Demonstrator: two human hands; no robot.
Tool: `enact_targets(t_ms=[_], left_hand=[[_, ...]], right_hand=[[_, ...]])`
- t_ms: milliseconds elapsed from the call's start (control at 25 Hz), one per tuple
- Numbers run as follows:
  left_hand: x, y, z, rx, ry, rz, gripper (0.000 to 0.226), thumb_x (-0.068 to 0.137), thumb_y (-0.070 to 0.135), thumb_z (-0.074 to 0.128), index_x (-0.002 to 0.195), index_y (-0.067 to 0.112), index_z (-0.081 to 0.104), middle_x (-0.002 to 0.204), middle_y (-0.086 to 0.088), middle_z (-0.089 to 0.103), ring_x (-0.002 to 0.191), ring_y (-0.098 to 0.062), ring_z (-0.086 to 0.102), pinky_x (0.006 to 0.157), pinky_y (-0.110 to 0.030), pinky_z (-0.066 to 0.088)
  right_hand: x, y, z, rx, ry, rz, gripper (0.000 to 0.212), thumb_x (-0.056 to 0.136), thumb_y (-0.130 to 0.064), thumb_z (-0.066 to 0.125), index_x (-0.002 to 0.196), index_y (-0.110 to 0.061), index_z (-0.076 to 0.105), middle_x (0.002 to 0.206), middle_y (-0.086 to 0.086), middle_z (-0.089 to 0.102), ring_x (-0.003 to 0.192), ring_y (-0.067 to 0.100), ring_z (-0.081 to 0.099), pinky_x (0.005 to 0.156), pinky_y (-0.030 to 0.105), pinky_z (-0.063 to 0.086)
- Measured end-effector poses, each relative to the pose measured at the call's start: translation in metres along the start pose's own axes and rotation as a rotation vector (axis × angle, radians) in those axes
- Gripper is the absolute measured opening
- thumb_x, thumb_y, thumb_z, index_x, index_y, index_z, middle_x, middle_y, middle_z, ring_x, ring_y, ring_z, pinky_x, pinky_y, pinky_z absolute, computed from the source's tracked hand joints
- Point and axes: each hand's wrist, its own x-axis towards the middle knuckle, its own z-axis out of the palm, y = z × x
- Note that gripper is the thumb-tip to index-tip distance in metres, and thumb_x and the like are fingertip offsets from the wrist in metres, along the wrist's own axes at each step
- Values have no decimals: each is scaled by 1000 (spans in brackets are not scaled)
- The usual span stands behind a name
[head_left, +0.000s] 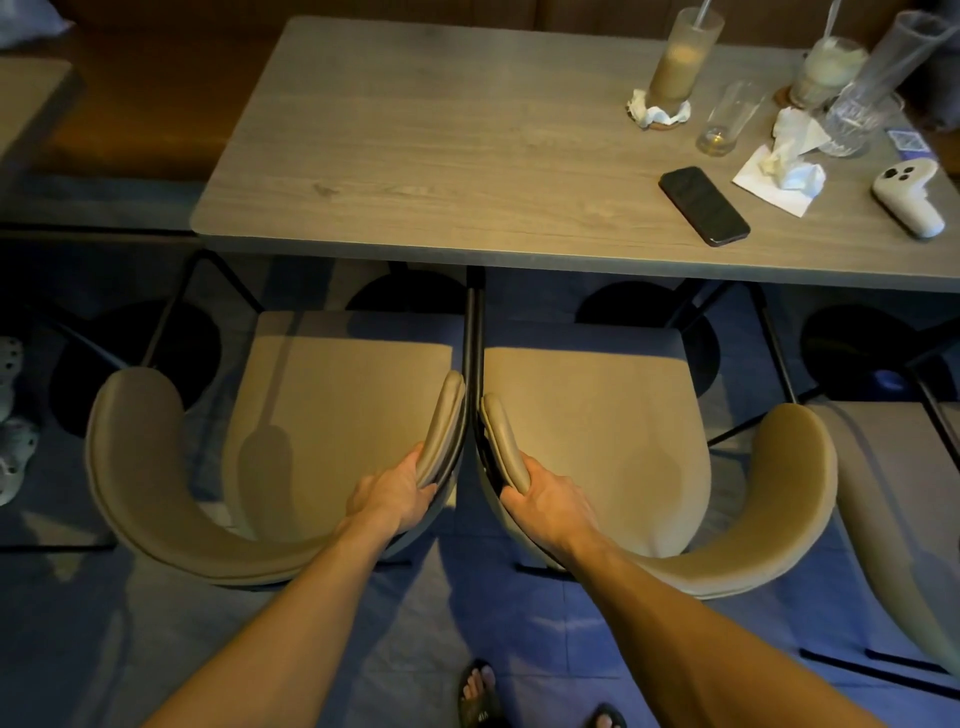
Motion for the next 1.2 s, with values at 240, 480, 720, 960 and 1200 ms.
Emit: enact_targets(t_ms=[240, 480, 720, 960, 1200], left_hand=[[-22, -2, 7, 67, -12, 19, 63, 96, 44, 45, 151, 43, 14, 131, -5, 61, 118, -32, 55, 95, -36, 46], [-26, -9, 10, -27, -63, 21, 67, 93, 43, 49, 148, 51, 13, 128, -2, 62, 112, -29, 60, 94, -38, 51], [-25, -11, 9, -14, -90, 41, 69, 91, 41, 50, 148, 52, 12, 128, -3, 62, 113, -29, 59, 96, -41, 50], [-25, -14, 8, 13, -102, 73, 70, 90, 42, 50, 148, 51, 12, 125, -3, 63, 110, -28, 60, 93, -40, 50], [-23, -16, 9, 41, -108, 92, 68, 89, 41, 50, 149, 47, 16, 125, -4, 63, 111, -29, 60, 96, -40, 49]], right_hand=[[-10, 11, 11, -29, -23, 17, 69, 79, -53, 39, 147, -40, 33, 106, 5, 70, 93, 28, 65, 84, 39, 56], [-13, 14, 17, -10, 0, 22, 68, 80, -53, 38, 147, -42, 31, 108, 5, 70, 95, 29, 65, 86, 39, 55], [-8, 8, 14, 12, 7, 18, 69, 79, -54, 38, 147, -43, 32, 112, 6, 69, 98, 29, 64, 88, 39, 54], [-11, 9, 18, -29, 3, 34, 70, 80, -54, 37, 148, -42, 29, 110, 7, 69, 99, 30, 64, 89, 40, 54], [-14, 11, 20, -15, 10, 27, 72, 78, -56, 36, 148, -44, 28, 109, 5, 70, 97, 30, 65, 88, 41, 54]])
